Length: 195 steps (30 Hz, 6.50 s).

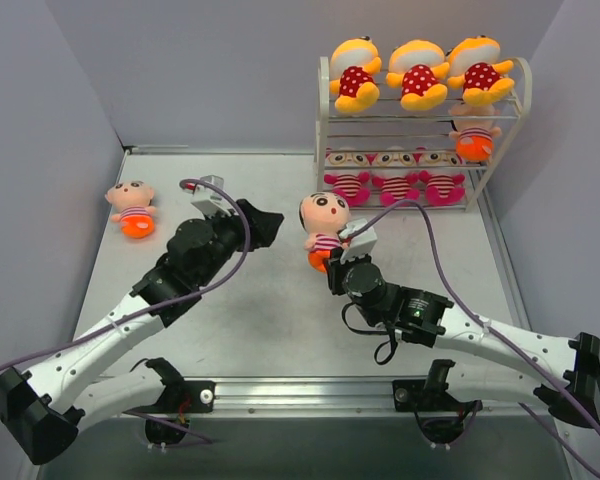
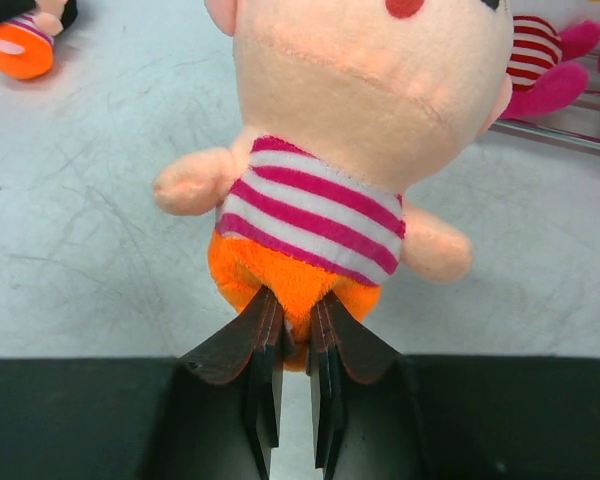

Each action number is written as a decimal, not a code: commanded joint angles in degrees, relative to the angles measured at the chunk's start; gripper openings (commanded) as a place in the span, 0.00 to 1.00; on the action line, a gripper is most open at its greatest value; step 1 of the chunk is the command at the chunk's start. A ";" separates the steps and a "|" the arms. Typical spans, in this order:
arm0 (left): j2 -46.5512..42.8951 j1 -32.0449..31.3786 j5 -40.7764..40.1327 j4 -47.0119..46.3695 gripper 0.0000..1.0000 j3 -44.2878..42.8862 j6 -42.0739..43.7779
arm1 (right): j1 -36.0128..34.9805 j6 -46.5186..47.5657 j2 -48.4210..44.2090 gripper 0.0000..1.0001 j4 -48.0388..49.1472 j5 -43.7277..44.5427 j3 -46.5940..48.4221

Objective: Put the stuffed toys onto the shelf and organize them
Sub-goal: Pass the stuffed toy from the left arm to the right, then place the stuffed toy onto shelf

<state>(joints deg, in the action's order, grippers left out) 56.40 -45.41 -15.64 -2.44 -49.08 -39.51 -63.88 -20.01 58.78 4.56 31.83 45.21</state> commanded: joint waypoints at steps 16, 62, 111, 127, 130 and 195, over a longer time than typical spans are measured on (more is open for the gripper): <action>-8.67 31.16 20.82 32.84 0.96 -7.00 15.85 | 24.32 9.80 -2.89 0.00 -15.45 -7.13 10.68; -10.26 33.02 11.60 35.40 0.94 0.04 23.69 | 55.62 30.29 20.67 0.00 13.55 -21.73 19.12; -8.85 34.16 13.44 34.69 0.94 0.21 24.65 | 55.44 36.71 31.04 0.31 17.06 -16.45 25.63; -9.12 34.24 13.71 34.78 0.94 0.30 24.74 | 55.70 37.59 32.18 0.47 17.24 -15.40 26.42; -9.20 34.16 13.71 34.69 0.94 0.30 24.74 | 55.79 37.59 32.62 0.49 17.06 -15.66 26.86; -10.08 34.16 13.79 34.69 0.94 0.39 25.00 | 58.52 31.88 35.00 0.26 24.80 -28.23 25.10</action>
<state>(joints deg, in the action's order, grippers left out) 47.24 -11.51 -2.52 33.28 -48.18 -15.35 -5.54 12.45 93.56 26.85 3.57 67.99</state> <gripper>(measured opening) 0.938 0.249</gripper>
